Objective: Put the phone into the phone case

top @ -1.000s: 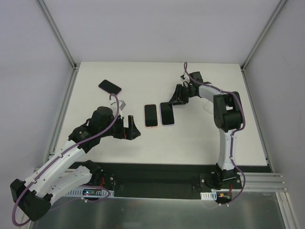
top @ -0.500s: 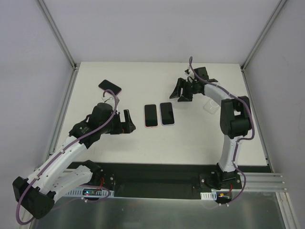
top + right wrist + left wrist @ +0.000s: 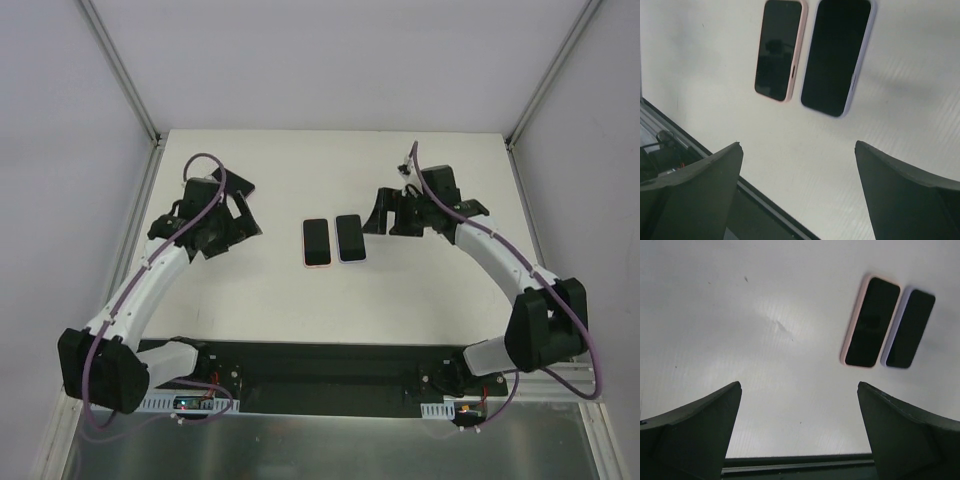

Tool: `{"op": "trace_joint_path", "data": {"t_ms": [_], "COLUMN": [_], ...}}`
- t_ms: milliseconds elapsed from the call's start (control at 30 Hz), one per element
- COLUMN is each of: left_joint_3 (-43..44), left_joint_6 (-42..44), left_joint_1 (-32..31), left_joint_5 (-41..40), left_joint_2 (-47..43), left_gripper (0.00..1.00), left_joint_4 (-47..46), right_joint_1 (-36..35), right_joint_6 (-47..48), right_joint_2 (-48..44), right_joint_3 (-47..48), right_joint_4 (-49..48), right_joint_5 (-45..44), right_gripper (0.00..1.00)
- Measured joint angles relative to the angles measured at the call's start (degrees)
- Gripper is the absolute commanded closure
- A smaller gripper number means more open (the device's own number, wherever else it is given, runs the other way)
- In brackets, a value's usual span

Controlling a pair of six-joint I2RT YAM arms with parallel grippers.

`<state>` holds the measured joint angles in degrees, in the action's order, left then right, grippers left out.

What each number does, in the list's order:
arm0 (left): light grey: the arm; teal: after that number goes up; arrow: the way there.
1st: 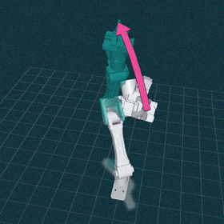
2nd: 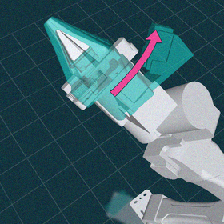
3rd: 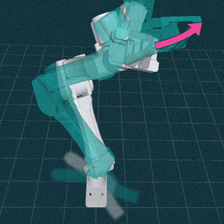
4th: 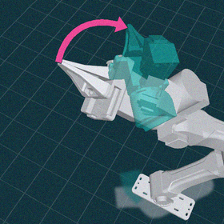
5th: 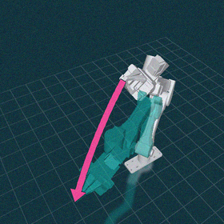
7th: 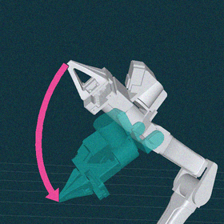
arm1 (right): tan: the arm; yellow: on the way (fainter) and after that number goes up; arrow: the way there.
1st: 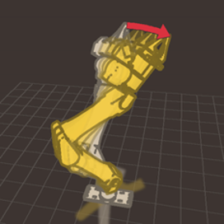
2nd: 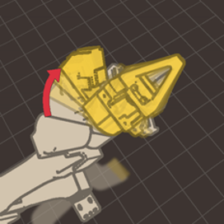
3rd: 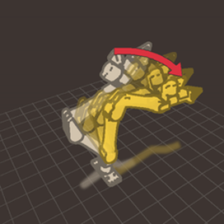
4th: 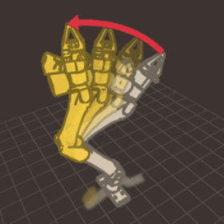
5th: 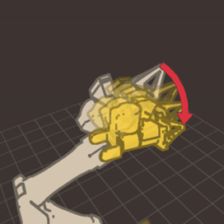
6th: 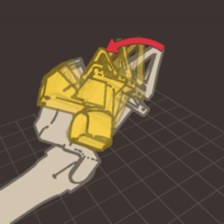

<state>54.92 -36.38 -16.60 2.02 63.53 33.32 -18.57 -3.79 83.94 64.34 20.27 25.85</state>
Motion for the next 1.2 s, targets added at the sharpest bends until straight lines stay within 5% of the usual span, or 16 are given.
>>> {"op": "trace_joint_path", "data": {"t_ms": [300,400,600,1033,1200], "left_joint_3": [15.3,21.9,38.6,57.7,60.3], "left_joint_6": [-7.4,-8.0,-8.0,-10.3,-2.8], "left_joint_1": [14.8,16.1,16.3,16.3,16.7], "left_joint_5": [-3.2,-3.8,-4.6,-5.5,-5.2], "left_joint_2": [22.8,31.3,49.4,64.0,65.9], "left_gripper": [0.06,0.10,0.03,0.01,0.01], "left_joint_4": [0.4,1.0,1.6,3.2,2.7], "right_joint_1": [-6.2,-6.2,-6.3,-6.5,-5.5], "right_joint_6": [-0.4,-0.7,-1.1,-4.5,-9.1], "right_joint_2": [-18.0,-23.8,-31.8,-22.6,-15.4], "right_joint_3": [-10.9,-13.0,-15.2,-10.8,-5.3], "right_joint_4": [6.3,7.2,8.1,12.2,14.1], "right_joint_5": [-7.7,-8.7,-10.6,-23.9,-32.0], "right_gripper": [0.04,0.04,0.04,0.04,0.04]}}
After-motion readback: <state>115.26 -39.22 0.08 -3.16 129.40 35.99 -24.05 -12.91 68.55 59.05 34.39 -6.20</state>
